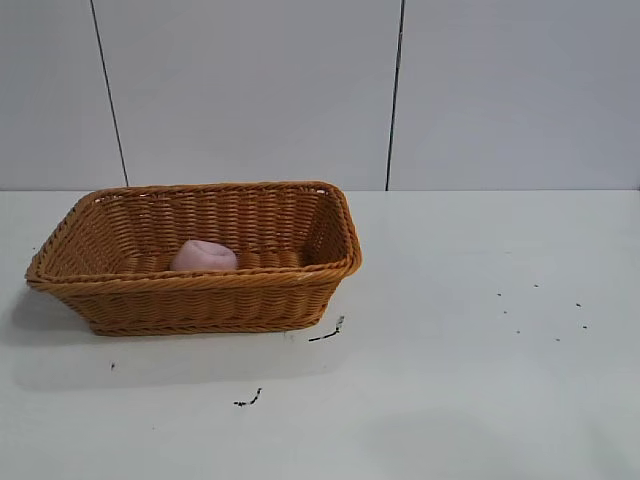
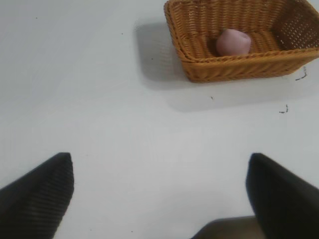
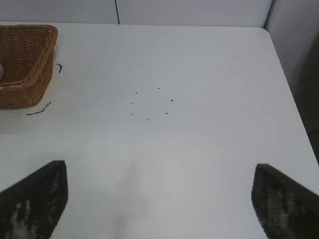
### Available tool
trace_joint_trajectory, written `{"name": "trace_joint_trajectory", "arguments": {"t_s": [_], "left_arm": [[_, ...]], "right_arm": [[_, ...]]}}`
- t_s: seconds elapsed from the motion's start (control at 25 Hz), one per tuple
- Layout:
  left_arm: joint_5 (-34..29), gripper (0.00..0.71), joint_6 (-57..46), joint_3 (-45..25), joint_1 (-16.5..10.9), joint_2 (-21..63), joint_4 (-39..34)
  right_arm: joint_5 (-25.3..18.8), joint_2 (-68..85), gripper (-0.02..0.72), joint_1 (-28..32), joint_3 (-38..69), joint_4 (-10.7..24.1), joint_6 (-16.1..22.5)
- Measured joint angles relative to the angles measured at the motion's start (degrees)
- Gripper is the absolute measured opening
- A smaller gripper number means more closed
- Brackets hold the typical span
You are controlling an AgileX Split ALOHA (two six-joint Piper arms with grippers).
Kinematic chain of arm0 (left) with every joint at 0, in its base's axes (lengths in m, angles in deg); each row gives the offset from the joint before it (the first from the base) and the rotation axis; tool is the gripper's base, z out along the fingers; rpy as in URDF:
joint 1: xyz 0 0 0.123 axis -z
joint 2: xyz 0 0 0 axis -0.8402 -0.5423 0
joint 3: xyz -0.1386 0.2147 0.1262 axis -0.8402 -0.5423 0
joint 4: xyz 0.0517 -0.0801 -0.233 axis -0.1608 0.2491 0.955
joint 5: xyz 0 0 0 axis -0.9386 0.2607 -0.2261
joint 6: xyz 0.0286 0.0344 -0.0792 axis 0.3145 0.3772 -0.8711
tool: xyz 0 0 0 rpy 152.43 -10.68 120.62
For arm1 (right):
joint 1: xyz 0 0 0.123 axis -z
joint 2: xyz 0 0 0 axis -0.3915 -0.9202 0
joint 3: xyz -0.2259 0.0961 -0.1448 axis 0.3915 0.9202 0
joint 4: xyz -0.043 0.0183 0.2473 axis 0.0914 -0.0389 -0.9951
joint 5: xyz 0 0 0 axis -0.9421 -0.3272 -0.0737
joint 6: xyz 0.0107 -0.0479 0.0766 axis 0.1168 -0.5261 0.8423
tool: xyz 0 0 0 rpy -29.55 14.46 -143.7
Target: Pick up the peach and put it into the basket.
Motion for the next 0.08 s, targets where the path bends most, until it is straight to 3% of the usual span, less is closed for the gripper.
{"name": "trace_joint_trajectory", "arguments": {"t_s": [0.08], "left_arm": [[0.0, 0.692, 0.0, 0.0, 0.0, 0.0, 0.0]], "right_arm": [[0.0, 0.0, 0.689, 0.0, 0.0, 0.0, 0.0]]}}
